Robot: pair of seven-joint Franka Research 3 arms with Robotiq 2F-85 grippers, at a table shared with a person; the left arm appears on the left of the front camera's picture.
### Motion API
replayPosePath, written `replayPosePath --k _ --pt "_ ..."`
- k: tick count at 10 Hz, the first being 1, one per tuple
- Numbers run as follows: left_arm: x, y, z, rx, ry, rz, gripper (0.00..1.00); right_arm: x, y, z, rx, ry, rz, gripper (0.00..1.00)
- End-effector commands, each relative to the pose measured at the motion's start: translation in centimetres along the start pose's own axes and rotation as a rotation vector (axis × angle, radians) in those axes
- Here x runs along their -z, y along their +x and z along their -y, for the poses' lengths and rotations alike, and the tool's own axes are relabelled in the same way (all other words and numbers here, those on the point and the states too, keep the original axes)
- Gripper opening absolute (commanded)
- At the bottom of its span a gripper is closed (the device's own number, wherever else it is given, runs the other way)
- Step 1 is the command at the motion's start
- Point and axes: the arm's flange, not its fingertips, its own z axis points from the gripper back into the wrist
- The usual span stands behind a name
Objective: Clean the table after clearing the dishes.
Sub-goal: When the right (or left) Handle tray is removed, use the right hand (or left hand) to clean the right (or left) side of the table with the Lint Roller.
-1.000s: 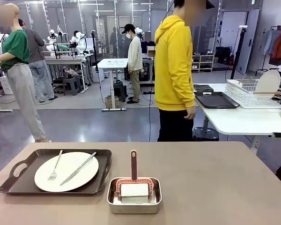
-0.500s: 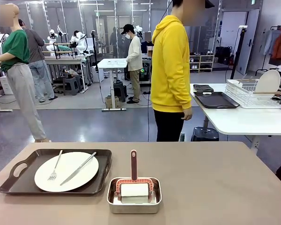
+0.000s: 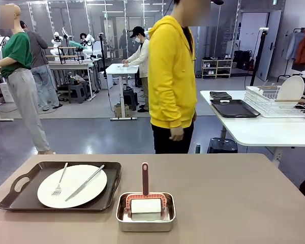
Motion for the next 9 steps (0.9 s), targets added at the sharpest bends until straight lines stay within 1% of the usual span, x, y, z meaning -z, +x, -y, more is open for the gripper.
replayPosePath --k 1,9 --pt "-0.24 0.05 0.23 0.005 -0.019 0.011 1.00 0.12 -0.27 -0.21 -0.003 0.005 -0.013 1.00" --pt "-0.24 0.05 0.23 0.005 -0.019 0.011 1.00 0.12 -0.27 -0.21 -0.003 0.005 -0.013 1.00"
